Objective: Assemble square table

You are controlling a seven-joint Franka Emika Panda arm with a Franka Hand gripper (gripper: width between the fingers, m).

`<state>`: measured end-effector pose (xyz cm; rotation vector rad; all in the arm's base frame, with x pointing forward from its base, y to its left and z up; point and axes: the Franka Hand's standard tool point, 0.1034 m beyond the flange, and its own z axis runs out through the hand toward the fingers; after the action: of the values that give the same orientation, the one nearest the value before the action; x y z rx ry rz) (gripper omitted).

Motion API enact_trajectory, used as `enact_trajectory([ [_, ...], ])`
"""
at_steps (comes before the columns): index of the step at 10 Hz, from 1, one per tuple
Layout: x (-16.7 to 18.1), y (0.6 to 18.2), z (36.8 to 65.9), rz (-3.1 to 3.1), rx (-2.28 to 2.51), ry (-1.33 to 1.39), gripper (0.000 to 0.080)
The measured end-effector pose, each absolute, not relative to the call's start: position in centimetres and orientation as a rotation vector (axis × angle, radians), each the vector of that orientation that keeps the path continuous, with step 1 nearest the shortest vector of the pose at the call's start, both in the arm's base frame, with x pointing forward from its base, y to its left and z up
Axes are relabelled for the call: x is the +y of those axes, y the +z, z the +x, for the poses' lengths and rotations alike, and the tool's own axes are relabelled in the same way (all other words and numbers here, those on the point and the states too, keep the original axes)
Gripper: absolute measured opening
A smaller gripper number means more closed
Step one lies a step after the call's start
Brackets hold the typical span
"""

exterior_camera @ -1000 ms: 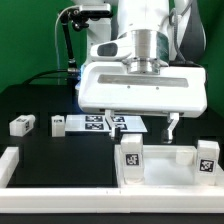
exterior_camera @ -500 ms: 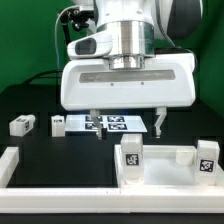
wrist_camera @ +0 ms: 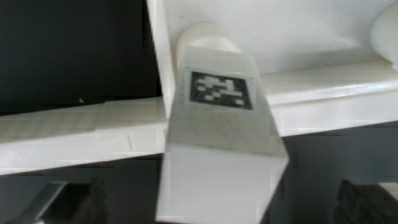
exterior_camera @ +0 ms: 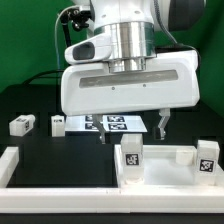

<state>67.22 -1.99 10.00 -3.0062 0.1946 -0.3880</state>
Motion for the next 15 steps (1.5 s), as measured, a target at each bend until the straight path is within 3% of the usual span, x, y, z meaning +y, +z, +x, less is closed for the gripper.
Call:
enact_trajectory([
  [4,-1.5,8.6,66.8,-2.884,0.373,-0.096,0.0648],
  [7,-1.6,8.4,66.8,-2.882,0.396,-0.095,0.0637],
  [9,-1.8,8.4,66.8,-2.885,0.399,-0.094,0.0299],
  [13,-2.0,8.0,67.1,-2.734,1.021,-0.092,0.0298],
  [15,-2.1,8.0,67.2,-2.706,1.100,-0.093,0.0298],
])
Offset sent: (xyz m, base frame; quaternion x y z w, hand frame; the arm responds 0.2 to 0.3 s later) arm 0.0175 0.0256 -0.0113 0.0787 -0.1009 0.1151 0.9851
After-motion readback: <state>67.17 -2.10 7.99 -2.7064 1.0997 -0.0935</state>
